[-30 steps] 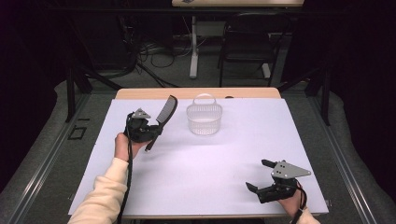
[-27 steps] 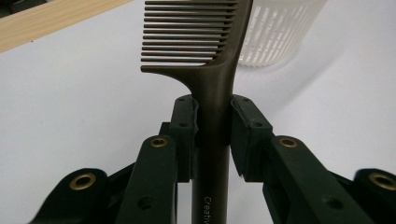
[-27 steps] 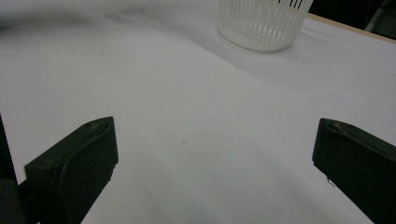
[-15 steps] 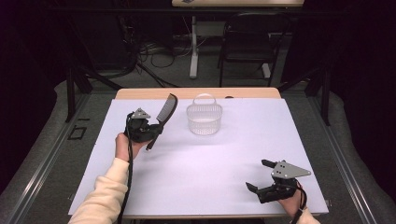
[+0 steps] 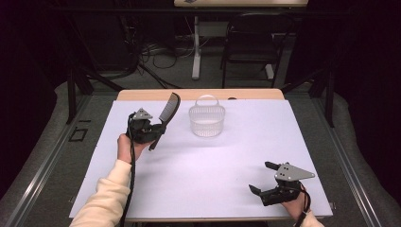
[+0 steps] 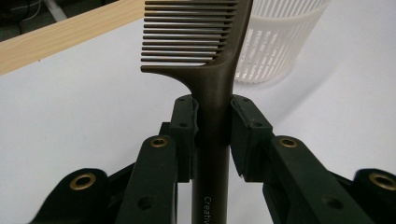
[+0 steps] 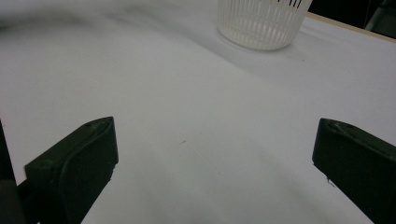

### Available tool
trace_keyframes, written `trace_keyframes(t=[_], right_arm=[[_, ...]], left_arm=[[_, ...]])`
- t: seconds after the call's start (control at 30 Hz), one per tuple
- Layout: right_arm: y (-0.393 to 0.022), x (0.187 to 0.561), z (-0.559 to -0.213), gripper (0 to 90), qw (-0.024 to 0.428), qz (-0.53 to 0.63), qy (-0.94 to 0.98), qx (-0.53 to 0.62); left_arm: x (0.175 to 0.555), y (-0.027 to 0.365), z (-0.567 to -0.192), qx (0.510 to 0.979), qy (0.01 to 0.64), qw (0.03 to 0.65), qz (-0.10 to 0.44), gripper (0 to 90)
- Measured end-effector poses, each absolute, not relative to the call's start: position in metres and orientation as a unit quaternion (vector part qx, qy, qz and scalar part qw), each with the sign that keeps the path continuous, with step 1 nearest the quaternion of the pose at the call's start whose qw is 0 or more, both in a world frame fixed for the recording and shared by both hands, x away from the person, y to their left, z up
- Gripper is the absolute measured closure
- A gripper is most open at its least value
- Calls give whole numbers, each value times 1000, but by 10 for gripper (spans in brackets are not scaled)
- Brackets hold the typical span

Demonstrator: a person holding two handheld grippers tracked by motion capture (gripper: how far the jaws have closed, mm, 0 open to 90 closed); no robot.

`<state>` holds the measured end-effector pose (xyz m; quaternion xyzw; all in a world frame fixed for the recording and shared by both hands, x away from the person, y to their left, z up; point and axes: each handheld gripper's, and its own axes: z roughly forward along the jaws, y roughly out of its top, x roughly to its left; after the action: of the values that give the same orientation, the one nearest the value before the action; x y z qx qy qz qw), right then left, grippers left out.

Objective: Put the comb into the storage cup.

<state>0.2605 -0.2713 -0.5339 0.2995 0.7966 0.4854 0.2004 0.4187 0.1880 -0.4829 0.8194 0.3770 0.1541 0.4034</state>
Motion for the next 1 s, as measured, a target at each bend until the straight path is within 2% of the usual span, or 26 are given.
trace_keyframes(t=[1.0], right_arm=[[-271,260,-534,0,200,485,796,301]], left_arm=[[422,172,-475,822,364,406,163,720]])
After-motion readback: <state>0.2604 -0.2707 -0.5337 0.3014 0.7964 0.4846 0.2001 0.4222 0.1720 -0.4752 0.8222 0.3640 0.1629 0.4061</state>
